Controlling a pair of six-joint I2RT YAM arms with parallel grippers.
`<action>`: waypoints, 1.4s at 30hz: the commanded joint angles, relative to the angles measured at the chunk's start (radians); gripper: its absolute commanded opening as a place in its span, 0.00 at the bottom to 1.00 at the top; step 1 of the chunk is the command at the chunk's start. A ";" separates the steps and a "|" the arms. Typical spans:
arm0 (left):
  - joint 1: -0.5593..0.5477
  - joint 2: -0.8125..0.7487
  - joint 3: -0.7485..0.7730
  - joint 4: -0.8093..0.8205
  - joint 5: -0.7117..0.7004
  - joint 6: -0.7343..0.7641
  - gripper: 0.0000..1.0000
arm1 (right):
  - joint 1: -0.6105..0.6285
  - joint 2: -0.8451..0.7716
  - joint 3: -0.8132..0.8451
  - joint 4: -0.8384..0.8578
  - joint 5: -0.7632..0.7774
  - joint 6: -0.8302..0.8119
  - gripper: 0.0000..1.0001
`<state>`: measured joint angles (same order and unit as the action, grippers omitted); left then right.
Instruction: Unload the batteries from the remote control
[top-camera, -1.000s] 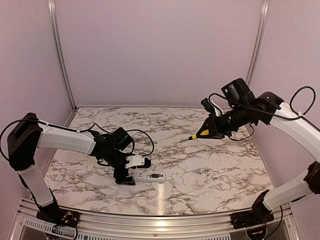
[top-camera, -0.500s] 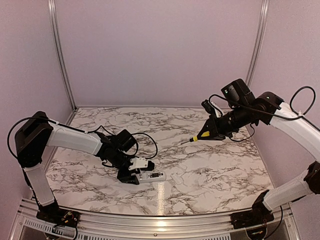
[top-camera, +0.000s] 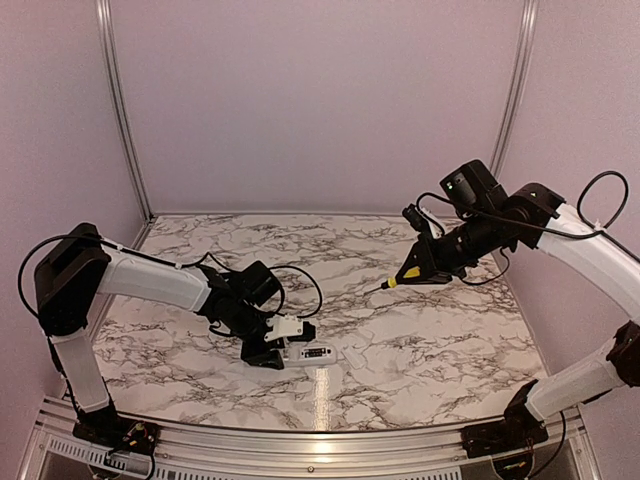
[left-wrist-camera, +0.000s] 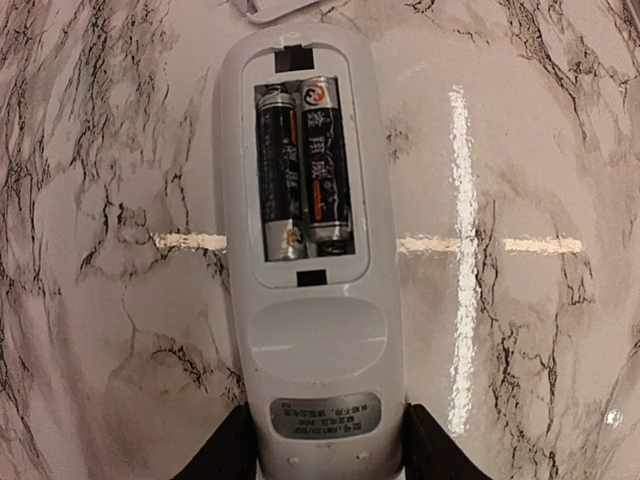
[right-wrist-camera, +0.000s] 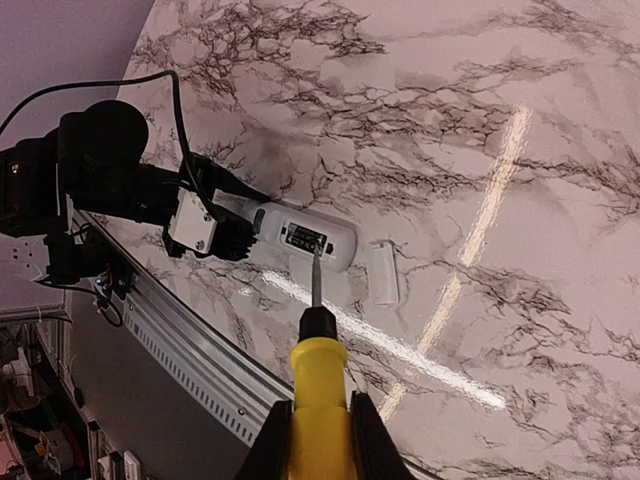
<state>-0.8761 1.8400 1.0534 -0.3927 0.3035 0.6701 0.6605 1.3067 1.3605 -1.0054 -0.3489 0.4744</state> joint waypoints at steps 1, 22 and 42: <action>-0.060 0.011 0.015 0.047 0.021 -0.101 0.35 | -0.002 0.000 0.045 -0.048 0.024 -0.029 0.00; -0.156 -0.011 0.014 0.073 -0.029 -0.330 0.35 | 0.038 -0.002 -0.067 -0.071 -0.120 -0.038 0.00; -0.162 -0.196 -0.140 0.252 -0.103 -0.386 0.99 | 0.151 0.171 0.020 -0.104 -0.033 -0.041 0.00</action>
<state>-1.0344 1.7409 0.9516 -0.2379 0.2279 0.3199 0.8043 1.4776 1.3098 -1.0840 -0.4221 0.4435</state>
